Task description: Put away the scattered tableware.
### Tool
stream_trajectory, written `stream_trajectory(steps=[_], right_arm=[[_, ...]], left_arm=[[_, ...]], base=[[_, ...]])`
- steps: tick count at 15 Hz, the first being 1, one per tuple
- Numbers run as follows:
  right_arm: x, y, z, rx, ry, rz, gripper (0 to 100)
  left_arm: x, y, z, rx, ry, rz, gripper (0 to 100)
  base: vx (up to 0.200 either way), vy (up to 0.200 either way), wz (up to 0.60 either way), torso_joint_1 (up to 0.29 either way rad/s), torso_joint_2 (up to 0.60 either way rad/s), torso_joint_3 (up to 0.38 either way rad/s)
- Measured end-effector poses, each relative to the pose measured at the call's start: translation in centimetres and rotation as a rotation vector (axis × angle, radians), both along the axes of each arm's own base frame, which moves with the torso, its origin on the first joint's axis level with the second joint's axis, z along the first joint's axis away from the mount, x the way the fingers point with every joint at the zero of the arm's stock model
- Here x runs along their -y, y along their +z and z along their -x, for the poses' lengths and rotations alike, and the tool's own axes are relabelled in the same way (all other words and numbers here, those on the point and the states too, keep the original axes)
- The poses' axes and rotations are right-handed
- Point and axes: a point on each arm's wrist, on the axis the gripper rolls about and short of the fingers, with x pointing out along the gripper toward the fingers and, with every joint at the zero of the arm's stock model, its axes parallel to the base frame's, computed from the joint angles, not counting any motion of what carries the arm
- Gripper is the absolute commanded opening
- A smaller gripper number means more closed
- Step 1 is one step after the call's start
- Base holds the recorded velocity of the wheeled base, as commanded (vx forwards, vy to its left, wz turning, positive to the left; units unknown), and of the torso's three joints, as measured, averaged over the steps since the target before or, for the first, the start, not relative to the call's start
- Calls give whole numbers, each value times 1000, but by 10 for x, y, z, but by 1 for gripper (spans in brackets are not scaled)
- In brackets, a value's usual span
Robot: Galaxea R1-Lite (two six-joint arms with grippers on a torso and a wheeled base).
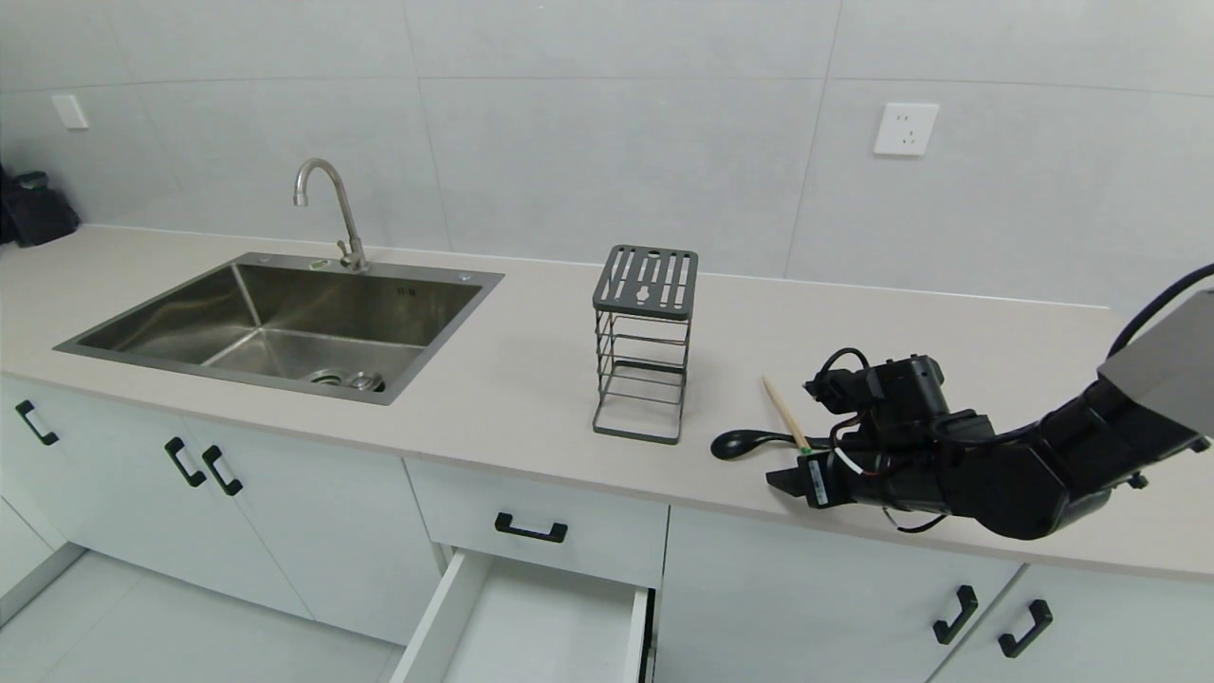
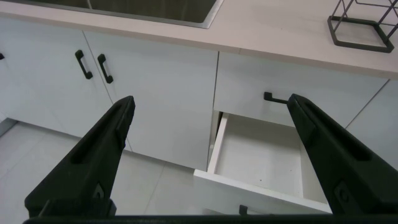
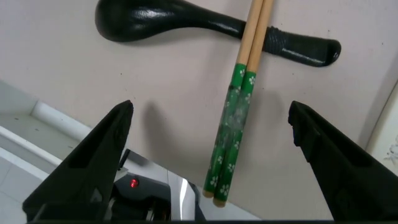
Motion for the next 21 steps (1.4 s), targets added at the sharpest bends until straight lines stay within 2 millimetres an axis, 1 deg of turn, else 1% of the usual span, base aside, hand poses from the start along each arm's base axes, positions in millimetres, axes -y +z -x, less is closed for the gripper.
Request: stream_trajectory(steps=[2,5,8,10,12,16,18,21], right_arm=[[0,-3,-2,-5,-2,2,0],[8,-8,-10,-12,-30,6,0],[14,-3,-14,8,-48,1,0],[16,12,-10,46,-49,-12,0],[18,34,-3,98,-44,-29,0],[21,79,25,218,-24,-69,0],[16,102,40,303,9,-102,0],[-2,131,68,408,110,-161,0]], left_arm=[[0,0,0,0,1,0,100],[0,0,0,0,0,0,100],[0,0,0,0,0,0,100],[0,0,0,0,0,0,100],[0,0,0,0,1,0,100],[0,0,0,0,2,0,100],[0,0,0,0,2,0,100],[0,0,0,0,2,0,100]], base=[[0,0,0,0,0,0],[0,0,0,0,0,0],[0,0,0,0,0,0],[0,0,0,0,0,0],[0,0,0,0,0,0],[0,0,0,0,0,0],[0,0,0,0,0,0],[0,0,0,0,0,0]])
